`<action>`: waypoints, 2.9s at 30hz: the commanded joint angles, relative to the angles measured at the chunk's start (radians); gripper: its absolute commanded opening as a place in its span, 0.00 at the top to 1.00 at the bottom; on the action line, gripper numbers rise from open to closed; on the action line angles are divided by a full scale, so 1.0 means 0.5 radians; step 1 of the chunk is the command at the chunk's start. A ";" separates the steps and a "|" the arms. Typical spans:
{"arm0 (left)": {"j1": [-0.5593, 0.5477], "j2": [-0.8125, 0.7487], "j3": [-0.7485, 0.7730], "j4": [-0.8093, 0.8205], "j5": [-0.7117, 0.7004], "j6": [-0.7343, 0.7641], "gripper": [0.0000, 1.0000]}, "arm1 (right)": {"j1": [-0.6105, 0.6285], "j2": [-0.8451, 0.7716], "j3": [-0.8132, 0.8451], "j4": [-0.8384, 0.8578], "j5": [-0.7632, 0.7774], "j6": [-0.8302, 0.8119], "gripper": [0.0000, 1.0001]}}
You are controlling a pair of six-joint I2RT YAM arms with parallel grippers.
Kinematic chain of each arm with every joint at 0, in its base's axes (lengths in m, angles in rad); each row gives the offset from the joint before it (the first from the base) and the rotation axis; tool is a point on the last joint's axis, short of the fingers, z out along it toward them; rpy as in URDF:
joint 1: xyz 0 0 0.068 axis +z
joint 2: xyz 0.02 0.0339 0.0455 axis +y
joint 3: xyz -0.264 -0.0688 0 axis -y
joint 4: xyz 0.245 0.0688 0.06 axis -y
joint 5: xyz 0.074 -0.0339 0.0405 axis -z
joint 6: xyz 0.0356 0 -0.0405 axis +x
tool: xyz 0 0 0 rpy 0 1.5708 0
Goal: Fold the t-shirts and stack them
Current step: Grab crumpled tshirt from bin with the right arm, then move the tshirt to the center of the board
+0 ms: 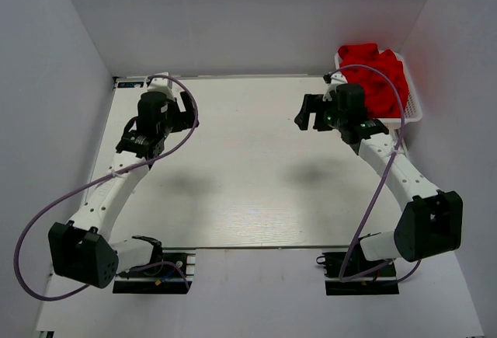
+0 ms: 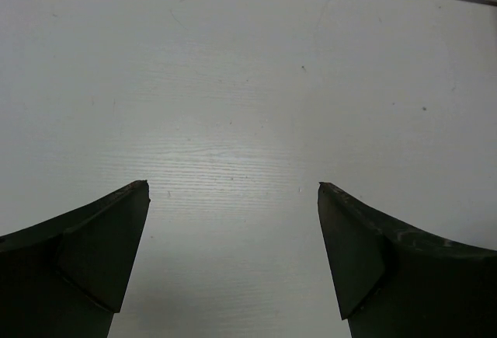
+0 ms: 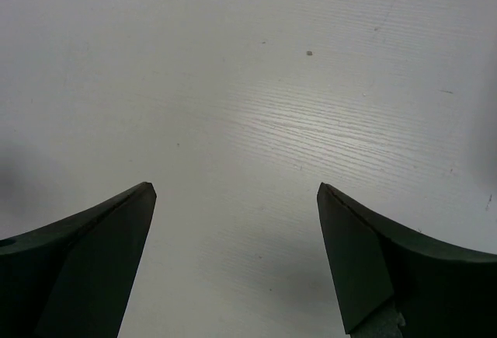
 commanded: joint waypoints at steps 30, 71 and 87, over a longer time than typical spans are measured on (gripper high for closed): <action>0.007 0.021 0.032 0.009 0.111 0.040 0.00 | -0.515 0.728 0.977 -0.202 1.132 -0.025 0.10; 0.007 0.209 0.019 0.123 0.133 0.040 0.00 | -0.841 0.667 2.118 -0.003 -0.197 -0.381 1.00; 0.007 0.071 0.059 -0.009 0.075 0.077 0.00 | -0.517 0.719 2.336 0.973 -1.617 0.632 1.00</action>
